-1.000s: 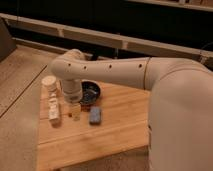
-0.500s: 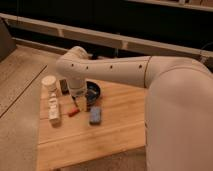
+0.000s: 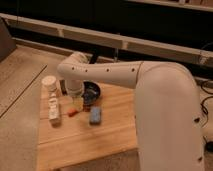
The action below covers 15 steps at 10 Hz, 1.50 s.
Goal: Place the pepper in the ceramic bowl
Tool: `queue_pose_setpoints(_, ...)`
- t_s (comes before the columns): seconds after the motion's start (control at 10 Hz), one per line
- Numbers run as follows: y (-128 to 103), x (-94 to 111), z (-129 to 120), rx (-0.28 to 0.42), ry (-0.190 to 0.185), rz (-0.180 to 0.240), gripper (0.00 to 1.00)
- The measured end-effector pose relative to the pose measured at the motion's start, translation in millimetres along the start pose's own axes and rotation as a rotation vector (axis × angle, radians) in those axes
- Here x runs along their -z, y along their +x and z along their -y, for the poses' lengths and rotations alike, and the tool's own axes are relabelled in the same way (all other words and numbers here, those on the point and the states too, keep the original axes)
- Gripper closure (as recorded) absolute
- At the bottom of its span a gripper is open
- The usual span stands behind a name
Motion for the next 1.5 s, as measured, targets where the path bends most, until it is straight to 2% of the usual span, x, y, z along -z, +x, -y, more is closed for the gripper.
queue_pose_setpoints(0.4, 0.1, -1.1, 1.2, 0.007, 0.0, 0.003, 0.35)
queue_pose_setpoints(0.6, -3.7, -8.0, 2.2, 0.054, -0.023, -0.003, 0.35)
queue_pose_setpoints(0.7, -13.0, -16.2, 3.2, 0.101, -0.045, -0.004, 0.35)
queue_pose_setpoints(0.8, -25.9, -28.2, 3.3, 0.161, -0.083, -0.008, 0.35)
queue_pose_setpoints(1.0, -34.1, -41.0, 4.5, 0.21, -0.127, -0.012, 0.35)
queue_pose_setpoints(1.2, -32.6, -51.2, 8.2, 0.206, -0.157, -0.004, 0.35)
queue_pose_setpoints(1.5, -12.5, -64.2, 28.6, 0.143, -0.167, 0.015, 0.35)
